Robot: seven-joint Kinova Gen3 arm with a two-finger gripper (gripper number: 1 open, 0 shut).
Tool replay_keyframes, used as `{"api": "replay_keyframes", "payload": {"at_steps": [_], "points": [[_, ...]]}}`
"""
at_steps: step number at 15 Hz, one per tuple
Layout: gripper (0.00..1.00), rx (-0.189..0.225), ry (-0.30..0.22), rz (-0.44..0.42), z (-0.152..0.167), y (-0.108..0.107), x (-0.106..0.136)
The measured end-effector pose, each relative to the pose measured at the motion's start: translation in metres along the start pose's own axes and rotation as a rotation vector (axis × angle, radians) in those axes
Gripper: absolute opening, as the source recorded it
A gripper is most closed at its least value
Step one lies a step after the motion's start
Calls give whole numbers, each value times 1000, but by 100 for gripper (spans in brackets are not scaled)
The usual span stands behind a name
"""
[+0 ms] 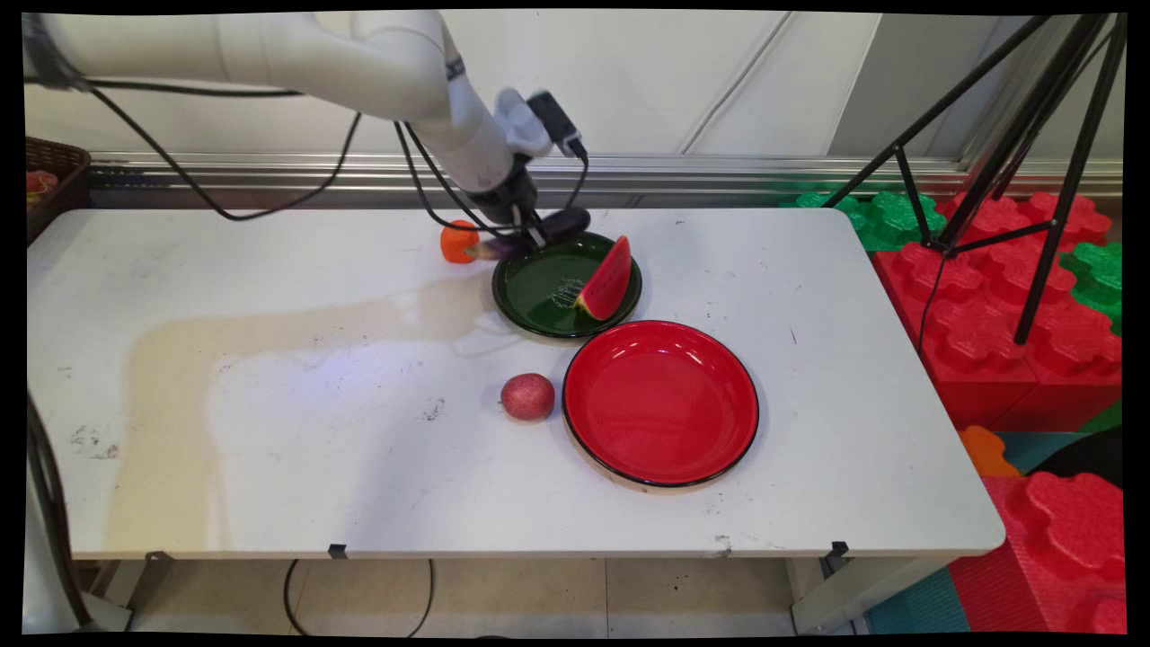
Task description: Place the picked object on the table
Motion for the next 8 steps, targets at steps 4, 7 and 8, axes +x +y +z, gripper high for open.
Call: {"api": "replay_keyframes", "payload": {"at_steps": [4,7,8], "points": [[0,38,29,-13,-56,3,-6],[0,58,43,-29,-101,8,-22],[0,63,44,-37,-114,10,-29]]}}
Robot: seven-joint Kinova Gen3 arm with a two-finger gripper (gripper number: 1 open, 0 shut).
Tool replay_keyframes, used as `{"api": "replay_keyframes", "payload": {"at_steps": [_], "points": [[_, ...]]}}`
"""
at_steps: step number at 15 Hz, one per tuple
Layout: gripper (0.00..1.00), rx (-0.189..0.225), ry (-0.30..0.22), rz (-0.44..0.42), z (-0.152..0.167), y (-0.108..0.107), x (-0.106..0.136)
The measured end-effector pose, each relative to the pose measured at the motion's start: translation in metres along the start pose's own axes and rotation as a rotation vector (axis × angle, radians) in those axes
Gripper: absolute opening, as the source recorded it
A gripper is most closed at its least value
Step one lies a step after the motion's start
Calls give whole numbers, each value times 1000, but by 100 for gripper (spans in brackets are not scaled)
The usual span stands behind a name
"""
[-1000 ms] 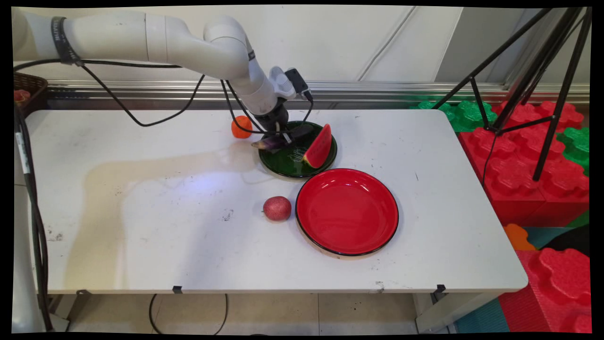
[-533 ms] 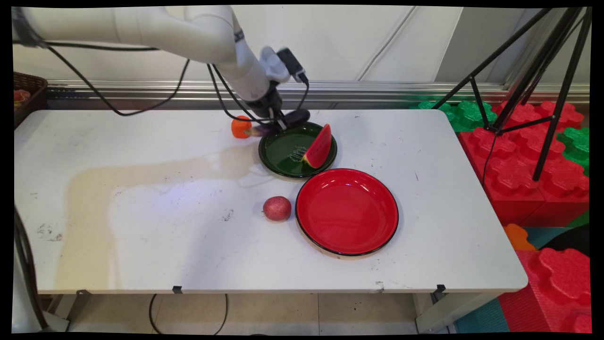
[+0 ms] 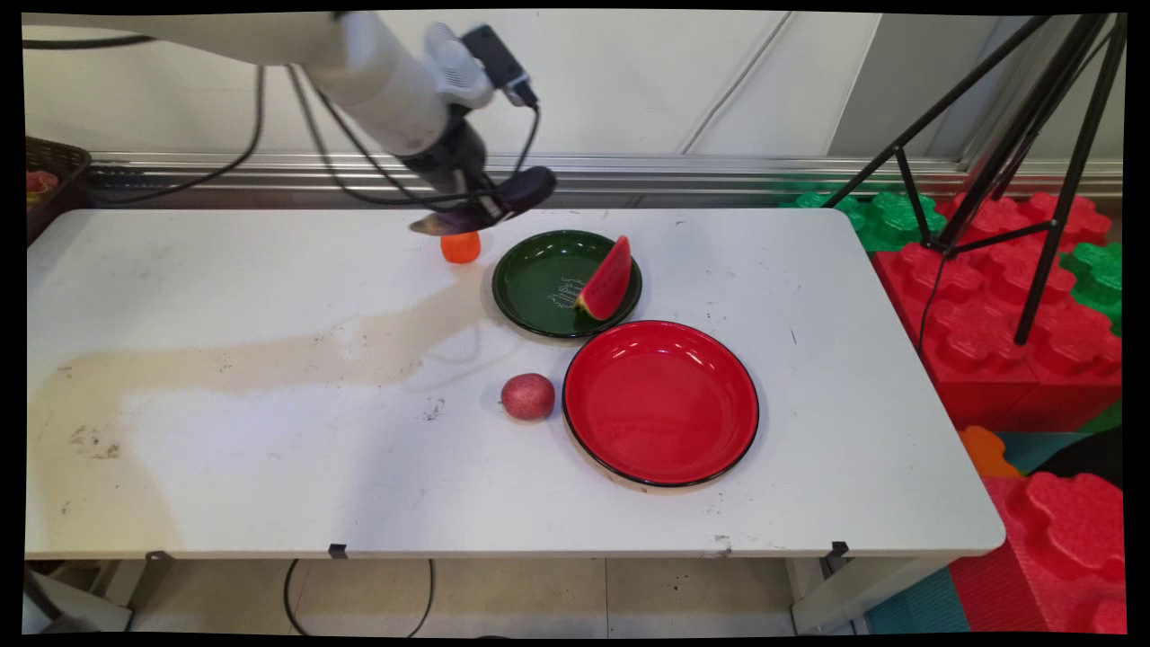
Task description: Place the picked object on the table
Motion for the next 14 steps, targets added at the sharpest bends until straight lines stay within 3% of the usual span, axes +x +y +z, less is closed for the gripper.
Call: {"api": "replay_keyframes", "payload": {"at_steps": [5,9,14], "points": [[0,9,-29,-18,-44,8,-32],[0,-9,-77,1,-74,23,-65],[0,-31,-132,-22,-85,45,-93]]}}
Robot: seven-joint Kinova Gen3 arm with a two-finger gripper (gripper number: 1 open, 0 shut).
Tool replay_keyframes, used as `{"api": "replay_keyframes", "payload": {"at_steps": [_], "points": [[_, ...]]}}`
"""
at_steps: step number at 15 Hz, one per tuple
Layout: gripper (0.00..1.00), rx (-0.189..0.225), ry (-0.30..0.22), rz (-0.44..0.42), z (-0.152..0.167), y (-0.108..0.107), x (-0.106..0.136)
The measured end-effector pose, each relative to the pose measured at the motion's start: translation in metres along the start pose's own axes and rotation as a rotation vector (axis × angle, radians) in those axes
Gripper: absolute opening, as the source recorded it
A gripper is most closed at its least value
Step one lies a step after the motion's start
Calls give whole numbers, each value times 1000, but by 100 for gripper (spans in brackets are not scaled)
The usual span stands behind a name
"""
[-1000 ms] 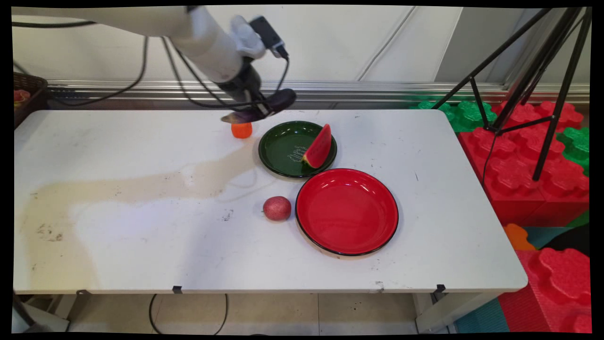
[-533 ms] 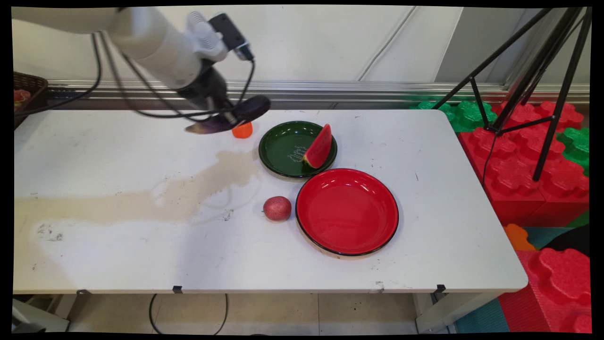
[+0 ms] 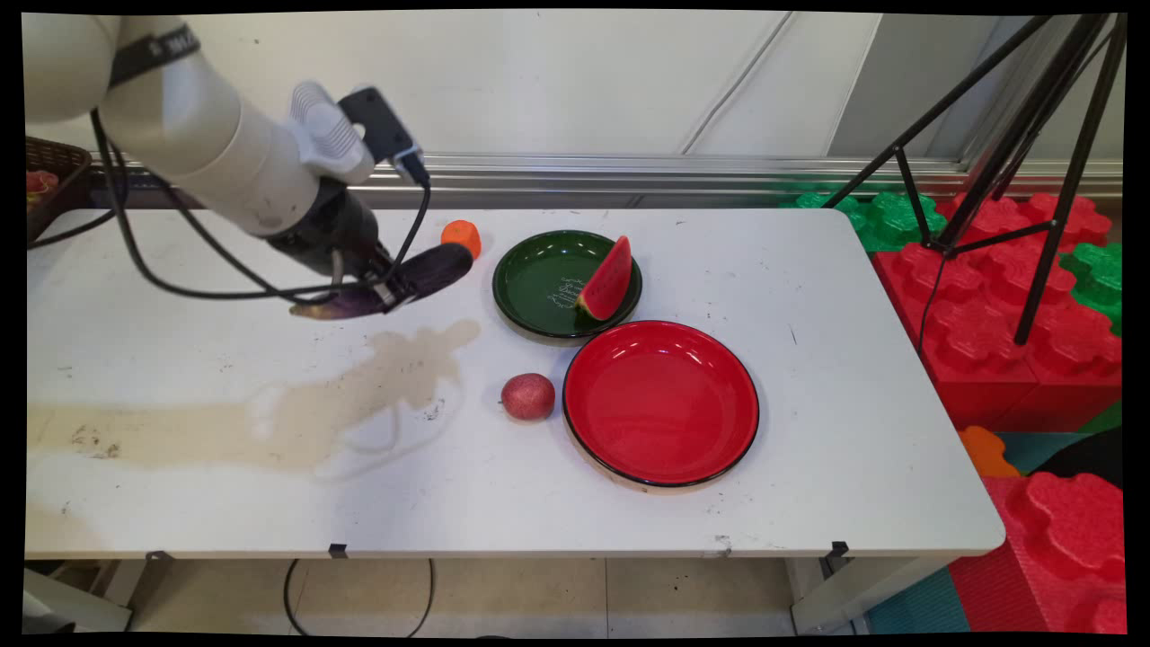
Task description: Place the picked object on the table
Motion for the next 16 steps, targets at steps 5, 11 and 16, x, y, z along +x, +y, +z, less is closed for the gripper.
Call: {"api": "replay_keyframes", "payload": {"at_steps": [5,11,16], "points": [[0,-23,-43,-28,16,16,-17],[0,-56,-47,-1,57,24,-26],[0,-76,-54,21,93,27,-29]]}}
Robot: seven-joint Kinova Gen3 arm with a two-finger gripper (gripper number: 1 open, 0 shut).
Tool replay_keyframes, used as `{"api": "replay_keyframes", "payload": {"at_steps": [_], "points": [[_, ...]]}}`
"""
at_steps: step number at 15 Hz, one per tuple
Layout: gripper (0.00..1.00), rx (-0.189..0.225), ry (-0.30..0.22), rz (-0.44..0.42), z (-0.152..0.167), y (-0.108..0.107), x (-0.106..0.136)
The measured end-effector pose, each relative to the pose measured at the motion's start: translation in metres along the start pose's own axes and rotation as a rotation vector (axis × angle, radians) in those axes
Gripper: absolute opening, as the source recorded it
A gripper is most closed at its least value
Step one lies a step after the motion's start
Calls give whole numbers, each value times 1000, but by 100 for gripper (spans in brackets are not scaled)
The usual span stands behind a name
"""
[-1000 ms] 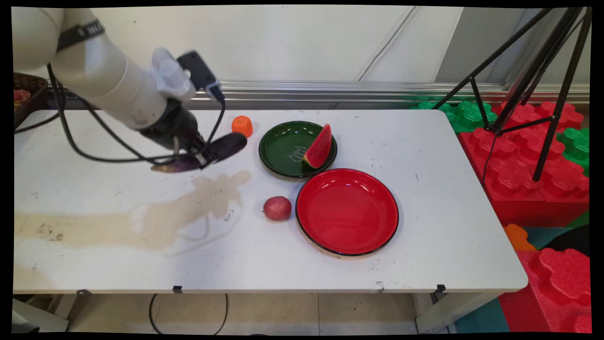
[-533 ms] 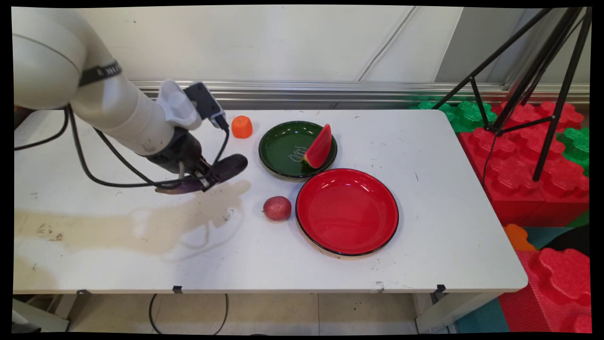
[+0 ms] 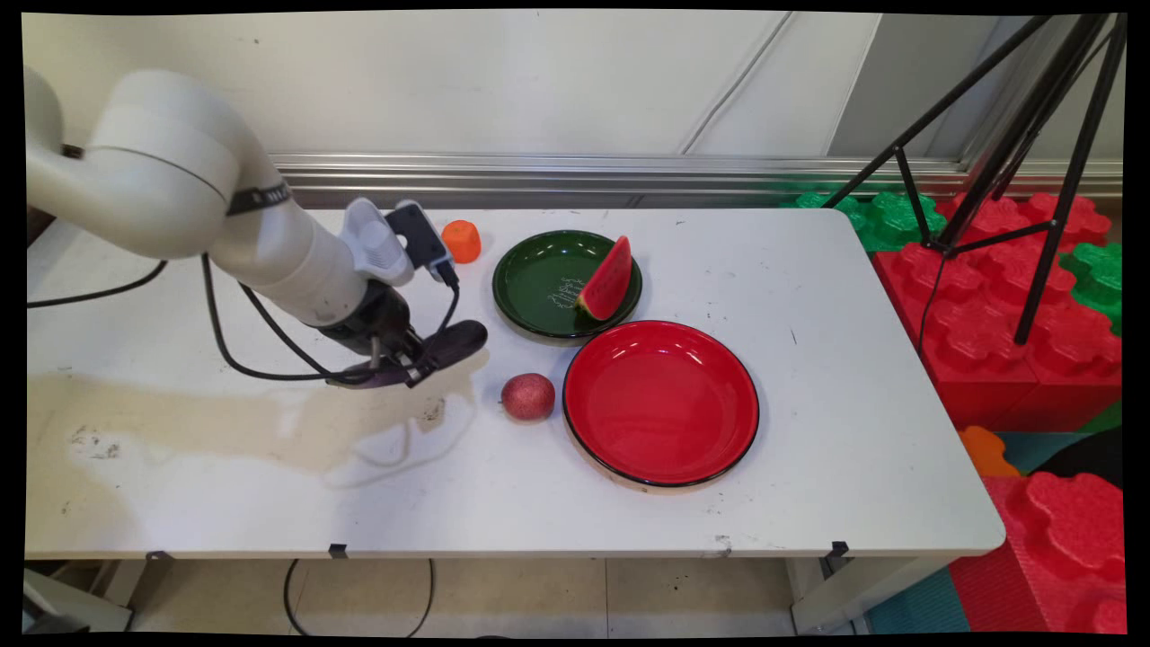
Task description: Place the picked object on the table
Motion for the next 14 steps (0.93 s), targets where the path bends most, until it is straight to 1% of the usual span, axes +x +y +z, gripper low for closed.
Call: {"api": "replay_keyframes", "payload": {"at_steps": [3,8,9,14], "points": [[0,-10,-2,16,14,1,0],[0,-14,-7,36,33,1,-1],[100,-15,-10,39,35,1,-2],[100,-13,-15,60,39,1,-6]]}}
